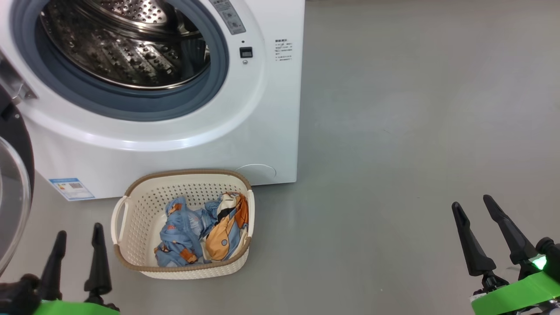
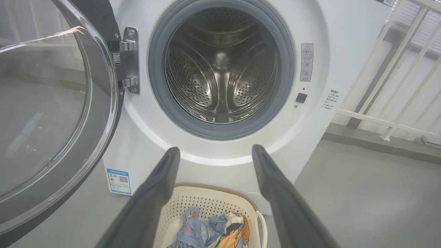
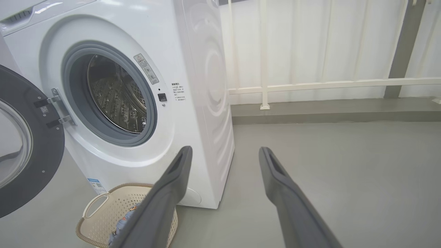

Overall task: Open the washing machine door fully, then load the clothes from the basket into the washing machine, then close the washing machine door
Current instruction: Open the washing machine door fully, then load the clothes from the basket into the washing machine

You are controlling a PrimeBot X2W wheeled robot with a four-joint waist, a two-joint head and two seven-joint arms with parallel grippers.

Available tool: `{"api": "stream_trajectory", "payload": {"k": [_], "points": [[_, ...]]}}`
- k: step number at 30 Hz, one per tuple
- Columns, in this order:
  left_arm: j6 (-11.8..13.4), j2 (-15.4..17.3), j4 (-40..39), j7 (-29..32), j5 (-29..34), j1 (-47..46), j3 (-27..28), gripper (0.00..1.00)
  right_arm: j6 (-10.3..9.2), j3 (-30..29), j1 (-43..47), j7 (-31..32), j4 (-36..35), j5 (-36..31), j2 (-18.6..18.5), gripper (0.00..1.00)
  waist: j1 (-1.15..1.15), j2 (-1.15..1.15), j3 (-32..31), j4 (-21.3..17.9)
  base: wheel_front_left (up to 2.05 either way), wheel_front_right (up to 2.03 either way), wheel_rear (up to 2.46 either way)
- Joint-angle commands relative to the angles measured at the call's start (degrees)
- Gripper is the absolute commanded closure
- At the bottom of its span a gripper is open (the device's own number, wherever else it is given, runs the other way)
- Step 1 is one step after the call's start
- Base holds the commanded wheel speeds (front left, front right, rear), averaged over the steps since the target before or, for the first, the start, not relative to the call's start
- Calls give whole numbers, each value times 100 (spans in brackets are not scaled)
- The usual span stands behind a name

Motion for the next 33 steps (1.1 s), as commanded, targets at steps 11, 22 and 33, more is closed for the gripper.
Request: {"api": "stream_trajectory", "payload": {"k": [11, 22, 33], "points": [[117, 80, -523, -130, 815, 250, -24, 0, 42, -73, 166, -70, -191, -20, -38, 0, 0, 0, 10, -156, 0, 0, 0], [52, -194, -765, -135, 1030, 433, 288, 0, 42, -166, 179, -70, -230, -55, 28, 0, 0, 0, 70, -143, 0, 0, 0], [-89, -237, -580, -135, 912, 346, 337, 0, 42, -154, 149, -70, -230, -46, 24, 0, 0, 0, 111, -87, 4, -16, 12]]}}
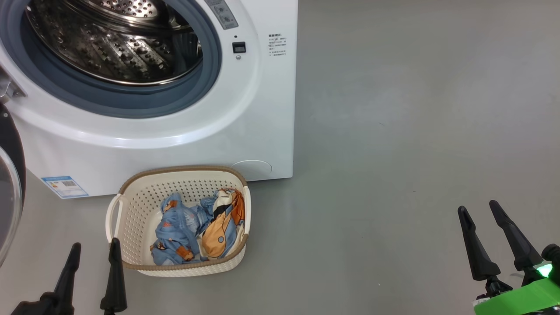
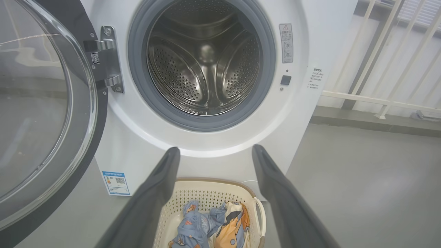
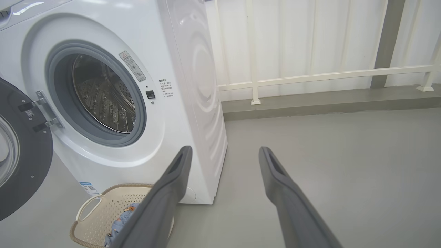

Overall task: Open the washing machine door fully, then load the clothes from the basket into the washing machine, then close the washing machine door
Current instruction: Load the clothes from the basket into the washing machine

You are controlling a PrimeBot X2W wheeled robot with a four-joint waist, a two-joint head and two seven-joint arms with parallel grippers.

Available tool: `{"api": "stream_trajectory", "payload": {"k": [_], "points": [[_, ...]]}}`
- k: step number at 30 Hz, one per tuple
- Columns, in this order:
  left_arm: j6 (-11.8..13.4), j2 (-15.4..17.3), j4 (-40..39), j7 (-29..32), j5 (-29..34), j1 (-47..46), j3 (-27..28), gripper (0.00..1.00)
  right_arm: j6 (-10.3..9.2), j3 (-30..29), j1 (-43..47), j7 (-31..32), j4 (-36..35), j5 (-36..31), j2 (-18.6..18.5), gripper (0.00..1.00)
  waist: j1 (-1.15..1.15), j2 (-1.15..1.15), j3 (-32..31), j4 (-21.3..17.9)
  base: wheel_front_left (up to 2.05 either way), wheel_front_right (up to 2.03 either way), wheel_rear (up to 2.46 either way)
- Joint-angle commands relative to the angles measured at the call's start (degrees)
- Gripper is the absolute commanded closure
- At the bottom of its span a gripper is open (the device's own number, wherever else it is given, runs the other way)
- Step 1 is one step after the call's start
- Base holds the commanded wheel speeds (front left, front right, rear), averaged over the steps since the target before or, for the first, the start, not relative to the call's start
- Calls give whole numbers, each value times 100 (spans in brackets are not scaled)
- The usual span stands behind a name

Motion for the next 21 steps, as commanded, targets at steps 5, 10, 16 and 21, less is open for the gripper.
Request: {"api": "stream_trajectory", "payload": {"k": [5, 10, 16, 21], "points": [[-42, 138, -101, -36, -35, -217, 171, 0, 42, 90, -75, -70, -159, -32, -130, 0, 0, 0, 40, 18, 36, -123, 86], [-39, 156, -99, -37, -58, -251, 159, 0, 42, 91, -100, -70, -163, -34, -120, 0, 0, 0, 68, 27, 73, -173, 100], [17, 163, -96, -35, -46, -303, 140, 0, 42, 105, -126, -70, -153, -35, -104, 0, 0, 0, 84, 53, 64, -125, 61], [32, 184, -36, -35, -19, -350, 132, 0, 42, 144, -152, -70, -144, -30, -100, 0, 0, 0, 90, 66, 23, -24, 1]]}}
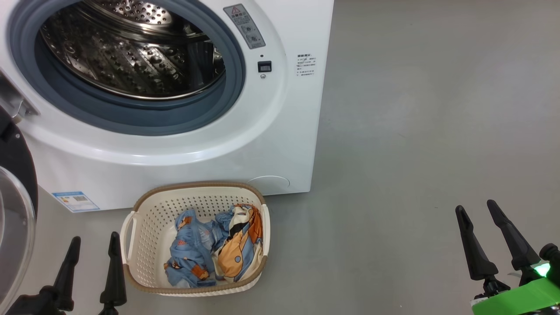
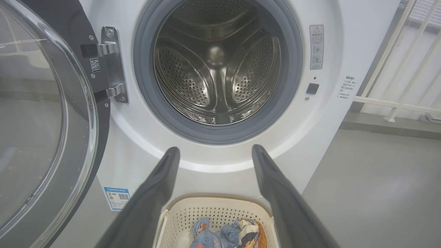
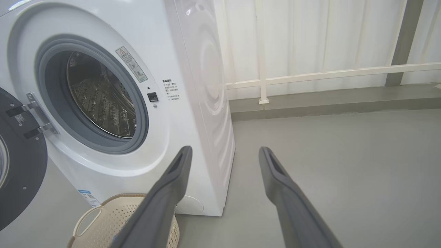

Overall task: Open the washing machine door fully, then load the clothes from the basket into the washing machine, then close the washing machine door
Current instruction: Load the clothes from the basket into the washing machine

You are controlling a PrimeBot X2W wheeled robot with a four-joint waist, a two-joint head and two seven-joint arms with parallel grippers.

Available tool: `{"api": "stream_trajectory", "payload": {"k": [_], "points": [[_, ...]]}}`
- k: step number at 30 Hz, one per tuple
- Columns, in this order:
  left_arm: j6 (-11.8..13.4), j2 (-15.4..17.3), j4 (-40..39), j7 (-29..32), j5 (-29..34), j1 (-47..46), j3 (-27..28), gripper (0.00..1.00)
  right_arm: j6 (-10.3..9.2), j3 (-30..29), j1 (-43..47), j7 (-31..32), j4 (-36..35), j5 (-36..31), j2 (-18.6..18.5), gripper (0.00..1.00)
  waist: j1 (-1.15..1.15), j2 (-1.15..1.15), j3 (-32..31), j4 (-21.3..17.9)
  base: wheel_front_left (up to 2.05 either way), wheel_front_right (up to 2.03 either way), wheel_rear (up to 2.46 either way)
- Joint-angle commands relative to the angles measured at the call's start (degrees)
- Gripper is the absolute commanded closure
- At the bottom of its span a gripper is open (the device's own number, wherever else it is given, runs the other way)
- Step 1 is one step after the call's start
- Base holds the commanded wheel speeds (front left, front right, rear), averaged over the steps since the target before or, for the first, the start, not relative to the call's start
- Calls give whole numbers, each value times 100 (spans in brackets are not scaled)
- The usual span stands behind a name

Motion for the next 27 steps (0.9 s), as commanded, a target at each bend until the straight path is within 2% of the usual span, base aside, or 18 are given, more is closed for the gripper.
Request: {"api": "stream_trajectory", "payload": {"k": [1, 13, 20, 27], "points": [[53, 136, -83, -35, 32, -211, 186, 0, 42, 123, -138, -70, -129, -27, -135, 0, -1, 0, 2, 1, 0, 0, 0], [161, 123, 108, -11, 5, -234, 178, 0, 42, 151, -194, -70, -139, -32, -113, 0, -1, 0, 86, 16, 0, 0, 0], [148, 18, 348, 116, -159, -387, 117, 0, 42, 197, -317, -70, -181, -69, -58, 0, -1, 0, 337, 1, 0, 0, 0], [103, 71, 785, 211, -22, -794, -104, 0, 42, 294, -513, -70, -198, -97, -39, 0, -1, 0, 653, -45, 0, 0, 0]]}}
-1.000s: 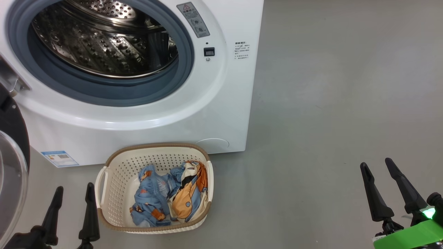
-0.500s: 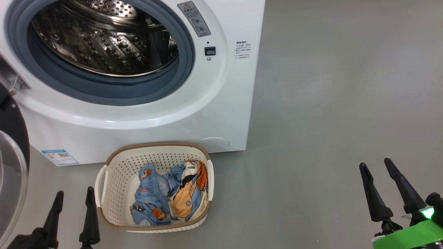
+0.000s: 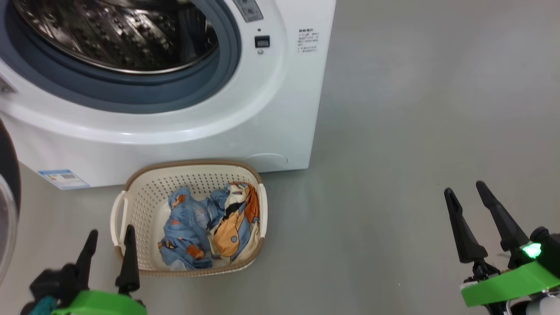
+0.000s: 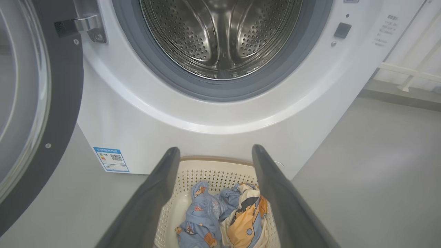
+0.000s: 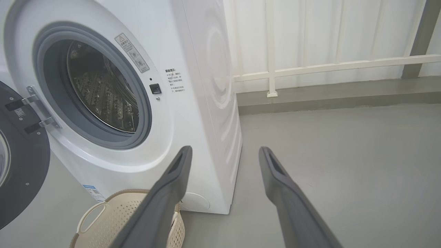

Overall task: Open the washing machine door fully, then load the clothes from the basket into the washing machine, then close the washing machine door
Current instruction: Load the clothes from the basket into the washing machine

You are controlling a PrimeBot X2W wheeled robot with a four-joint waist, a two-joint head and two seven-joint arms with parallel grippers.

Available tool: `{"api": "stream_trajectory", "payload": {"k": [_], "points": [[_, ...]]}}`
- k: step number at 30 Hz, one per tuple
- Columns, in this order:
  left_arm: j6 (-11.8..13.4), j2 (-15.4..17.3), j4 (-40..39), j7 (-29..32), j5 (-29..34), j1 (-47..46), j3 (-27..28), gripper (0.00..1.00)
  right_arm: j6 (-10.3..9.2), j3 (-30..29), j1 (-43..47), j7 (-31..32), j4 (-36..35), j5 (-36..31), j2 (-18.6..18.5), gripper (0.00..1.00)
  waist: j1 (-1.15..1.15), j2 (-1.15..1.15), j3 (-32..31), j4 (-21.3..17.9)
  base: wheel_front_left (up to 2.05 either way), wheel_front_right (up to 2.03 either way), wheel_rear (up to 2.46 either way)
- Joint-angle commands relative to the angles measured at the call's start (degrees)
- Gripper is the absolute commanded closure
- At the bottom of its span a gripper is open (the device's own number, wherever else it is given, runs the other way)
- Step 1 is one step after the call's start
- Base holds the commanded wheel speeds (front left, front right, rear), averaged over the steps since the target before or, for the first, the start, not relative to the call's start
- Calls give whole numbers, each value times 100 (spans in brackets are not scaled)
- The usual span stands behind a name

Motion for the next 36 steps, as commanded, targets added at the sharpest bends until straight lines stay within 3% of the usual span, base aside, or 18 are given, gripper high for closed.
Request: {"api": "stream_trajectory", "payload": {"k": [1, 9, 17, 26, 36], "points": [[-2, 144, -25, 6, 64, -266, 169, 0, 42, 126, -151, -70, -157, -58, -96, 0, 0, 0, 154, -40, 0, 0, 0], [-214, 295, 1206, 37, 231, -1210, -186, 0, 42, 278, -502, -70, -167, -101, -22, 0, 0, 0, 649, -218, 0, 0, 0], [-407, 376, 2485, 322, -44, -2190, -768, 0, 42, 385, -832, -70, -169, -144, 90, 0, 0, 0, 1215, -404, 0, 0, 0], [-414, 518, 3230, 838, -887, -3029, -1917, 0, 42, 585, -1294, -70, -191, -206, 277, 0, 0, 0, 1855, -726, 0, 0, 0], [-415, 1080, 3731, 1036, -1534, -3709, -2716, 0, 42, 821, -1955, -70, -270, -316, 519, 0, 0, 0, 2512, -1240, 0, 0, 0]]}}
